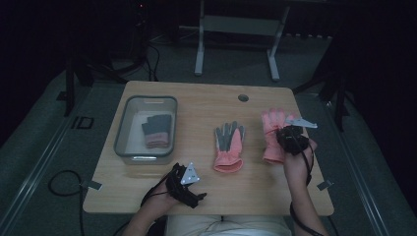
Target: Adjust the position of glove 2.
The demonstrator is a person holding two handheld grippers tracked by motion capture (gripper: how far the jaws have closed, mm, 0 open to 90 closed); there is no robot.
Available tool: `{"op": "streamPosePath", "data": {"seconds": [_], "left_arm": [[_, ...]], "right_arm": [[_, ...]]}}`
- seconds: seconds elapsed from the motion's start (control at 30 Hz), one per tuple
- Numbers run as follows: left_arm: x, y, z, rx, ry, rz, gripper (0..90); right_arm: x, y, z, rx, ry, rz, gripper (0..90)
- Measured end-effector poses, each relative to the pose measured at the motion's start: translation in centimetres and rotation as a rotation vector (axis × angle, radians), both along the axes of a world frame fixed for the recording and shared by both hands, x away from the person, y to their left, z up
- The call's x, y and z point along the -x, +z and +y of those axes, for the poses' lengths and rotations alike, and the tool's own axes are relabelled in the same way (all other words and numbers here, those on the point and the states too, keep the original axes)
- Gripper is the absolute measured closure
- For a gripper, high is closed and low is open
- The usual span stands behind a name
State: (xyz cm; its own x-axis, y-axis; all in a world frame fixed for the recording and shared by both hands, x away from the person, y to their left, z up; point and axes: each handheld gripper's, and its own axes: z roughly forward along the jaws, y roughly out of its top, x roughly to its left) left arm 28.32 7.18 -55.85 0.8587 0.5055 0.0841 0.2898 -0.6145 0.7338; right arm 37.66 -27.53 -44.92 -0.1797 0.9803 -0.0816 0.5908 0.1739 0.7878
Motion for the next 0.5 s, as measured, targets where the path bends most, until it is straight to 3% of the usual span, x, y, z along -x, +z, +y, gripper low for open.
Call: {"op": "streamPosePath", "data": {"seconds": [0.1,0.17,0.5], "left_arm": [[0.0,0.0,0.0,-0.003,-0.003,-0.001,2.2],[0.1,0.0,-0.1,-0.004,-0.002,-0.003,2.2],[0.1,0.0,-0.1,0.0,-0.004,0.003,2.2]], "right_arm": [[0.0,-0.5,0.2,-0.004,0.003,0.006,84.4],[-0.1,-2.4,0.5,-0.013,-0.003,0.036,84.2],[-1.2,-5.9,0.3,-0.071,-0.016,0.116,83.3]]}}
